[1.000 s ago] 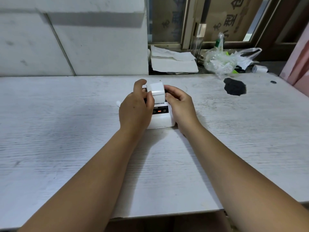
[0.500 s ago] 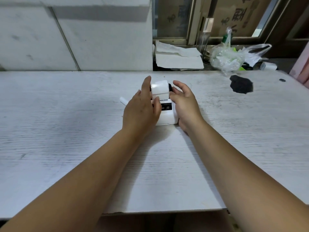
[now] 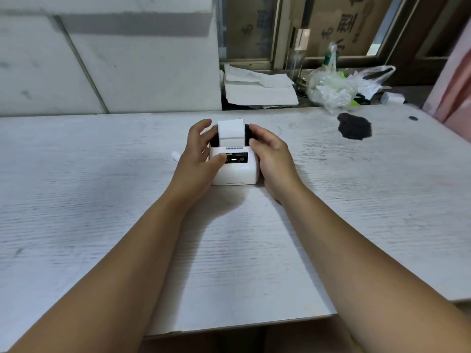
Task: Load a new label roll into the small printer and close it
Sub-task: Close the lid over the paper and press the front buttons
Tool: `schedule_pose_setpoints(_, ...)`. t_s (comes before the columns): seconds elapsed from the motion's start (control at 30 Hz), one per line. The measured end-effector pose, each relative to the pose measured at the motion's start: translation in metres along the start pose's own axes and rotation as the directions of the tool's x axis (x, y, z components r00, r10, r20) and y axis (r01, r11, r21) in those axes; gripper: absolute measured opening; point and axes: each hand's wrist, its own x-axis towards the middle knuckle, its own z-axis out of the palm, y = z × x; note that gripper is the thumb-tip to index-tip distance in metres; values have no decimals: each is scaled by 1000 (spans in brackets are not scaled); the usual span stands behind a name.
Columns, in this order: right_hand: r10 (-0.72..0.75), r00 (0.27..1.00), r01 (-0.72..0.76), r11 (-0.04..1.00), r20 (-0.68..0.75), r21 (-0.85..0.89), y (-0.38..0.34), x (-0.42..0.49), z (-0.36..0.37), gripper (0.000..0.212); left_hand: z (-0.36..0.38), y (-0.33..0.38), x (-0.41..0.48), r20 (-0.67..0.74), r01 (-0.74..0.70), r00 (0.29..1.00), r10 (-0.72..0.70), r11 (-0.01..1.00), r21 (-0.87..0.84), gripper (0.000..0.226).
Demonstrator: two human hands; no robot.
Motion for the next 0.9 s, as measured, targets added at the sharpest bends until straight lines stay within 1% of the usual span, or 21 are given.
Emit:
schedule_pose_setpoints(0.1,-1,1000,1,1000,21,-1,0,1,-1,45,-2,1,5,23,95,995,-93,989,-116,65)
schedule_pose_setpoints(0.2,-29,998,31,998,57,-47,0,-1,-3,44,-2,1,7,52,110,993,-103,981,-157,56)
schedule_pose_setpoints(0.27,-53,995,61,994,89,-90,-1,-3,-3,41,-1,6,6,72,103,993,-93,984,-145,50)
schedule_pose_setpoints(0.37,-76,991,89,989,107,-120,-1,-4,-2,39,-1,6,6,87,102,992,-91,985,-137,49)
schedule_pose_setpoints(0.47,-55,993,64,995,108,-82,-2,-4,-2,41,-2,7,5,105,94,991,-83,991,-97,51)
schedule_pose_setpoints(0.6,5,990,-3,1000,140,-11,-2,-3,-4,54,-3,9,5,125,87,989,-77,993,-75,53)
schedule_pose_setpoints(0.77,19,986,-17,1000,166,-13,-2,-4,-4,66,-5,11,4,163,80,984,-69,995,-65,48)
schedule_pose_setpoints(0.9,30,981,-28,1000,190,-12,-1,-4,-3,73,-6,13,5,173,78,983,-67,995,-60,49)
